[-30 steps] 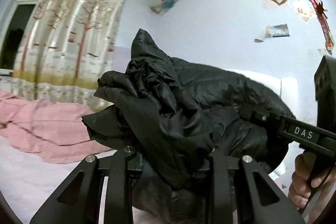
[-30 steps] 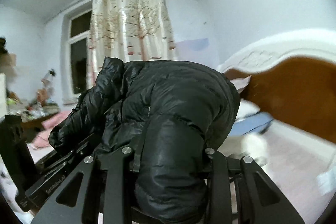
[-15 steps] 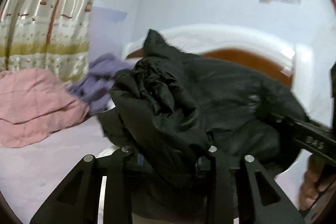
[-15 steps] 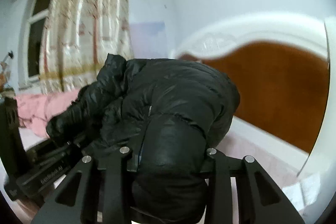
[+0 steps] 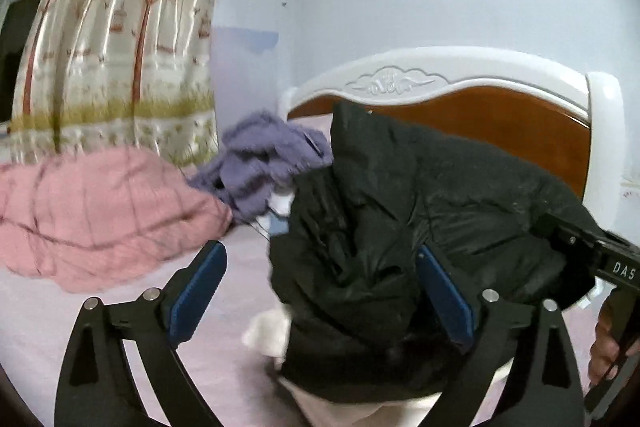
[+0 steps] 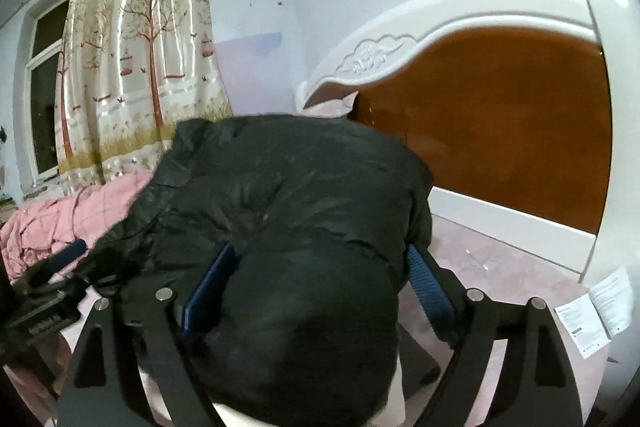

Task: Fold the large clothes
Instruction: 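Lower the jacket onto the cream clothes stack and open both grippers, then withdraw both grippers back from the clothes stack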

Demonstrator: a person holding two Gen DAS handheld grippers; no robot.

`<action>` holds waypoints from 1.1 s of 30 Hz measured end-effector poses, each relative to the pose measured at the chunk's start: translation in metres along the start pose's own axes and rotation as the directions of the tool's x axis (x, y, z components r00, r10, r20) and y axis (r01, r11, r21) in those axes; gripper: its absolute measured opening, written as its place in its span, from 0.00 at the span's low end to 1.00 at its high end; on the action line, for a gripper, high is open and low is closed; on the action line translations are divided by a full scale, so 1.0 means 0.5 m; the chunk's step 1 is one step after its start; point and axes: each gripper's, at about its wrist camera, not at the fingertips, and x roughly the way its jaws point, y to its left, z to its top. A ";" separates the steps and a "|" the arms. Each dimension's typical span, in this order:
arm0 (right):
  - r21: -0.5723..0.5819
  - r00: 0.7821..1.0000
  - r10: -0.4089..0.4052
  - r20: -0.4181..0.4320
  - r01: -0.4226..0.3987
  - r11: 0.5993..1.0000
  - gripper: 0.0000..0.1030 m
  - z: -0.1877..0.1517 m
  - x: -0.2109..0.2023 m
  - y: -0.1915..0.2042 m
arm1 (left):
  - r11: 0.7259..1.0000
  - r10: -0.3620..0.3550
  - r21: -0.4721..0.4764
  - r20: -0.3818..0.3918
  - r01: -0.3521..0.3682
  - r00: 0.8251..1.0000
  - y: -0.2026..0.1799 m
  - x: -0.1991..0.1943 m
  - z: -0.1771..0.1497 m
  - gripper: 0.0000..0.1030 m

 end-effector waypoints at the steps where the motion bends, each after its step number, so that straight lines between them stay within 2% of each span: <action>1: 0.002 1.000 0.004 0.008 -0.004 1.000 0.85 0.003 -0.013 0.003 | 1.000 0.022 0.020 0.007 -0.023 1.000 -0.002 -0.020 0.008 0.92; 2: 0.006 1.000 0.002 0.019 -0.002 1.000 0.88 0.008 -0.029 0.008 | 0.999 0.030 0.029 0.019 -0.030 0.999 -0.002 -0.042 0.015 0.92; 4: 0.014 0.999 0.001 0.041 -0.001 1.000 1.00 0.017 -0.056 0.020 | 0.999 0.040 0.030 0.047 -0.041 0.998 0.002 -0.084 0.032 0.92; 7: 0.015 0.996 0.010 0.087 -0.012 1.000 0.99 0.026 -0.114 0.035 | 0.997 0.061 0.045 0.112 -0.067 0.992 0.005 -0.139 0.059 1.00; 10: -0.007 0.993 0.025 0.114 -0.025 1.000 0.99 0.035 -0.166 0.061 | 0.994 0.068 0.067 0.182 -0.081 0.981 0.005 -0.192 0.078 1.00; 13: -0.033 0.988 0.055 0.147 -0.051 0.998 0.99 0.045 -0.217 0.092 | 0.997 0.033 0.059 0.197 -0.045 0.980 0.010 -0.232 0.085 1.00; 18: -0.056 0.977 0.109 0.183 -0.100 0.993 0.99 0.022 -0.294 0.131 | 0.999 0.040 0.025 0.236 -0.047 0.971 0.026 -0.289 0.062 1.00; 22: -0.070 0.980 0.088 0.178 -0.077 0.995 0.99 -0.024 -0.318 0.147 | 0.999 0.043 -0.019 0.216 -0.040 0.975 0.046 -0.311 0.021 1.00; 25: -0.072 0.986 0.081 0.149 -0.071 0.995 0.99 -0.062 -0.306 0.152 | 0.998 0.070 -0.010 0.222 -0.070 0.973 0.054 -0.313 -0.015 1.00; 30: -0.074 0.985 -0.004 0.173 0.017 0.997 0.99 -0.118 -0.268 0.148 | 0.995 0.093 0.012 0.162 -0.096 0.982 0.075 -0.260 -0.079 1.00; 33: -0.081 0.988 -0.003 0.152 0.016 0.997 0.99 -0.147 -0.233 0.147 | 0.992 0.128 -0.012 0.122 -0.128 0.984 0.096 -0.218 -0.126 1.00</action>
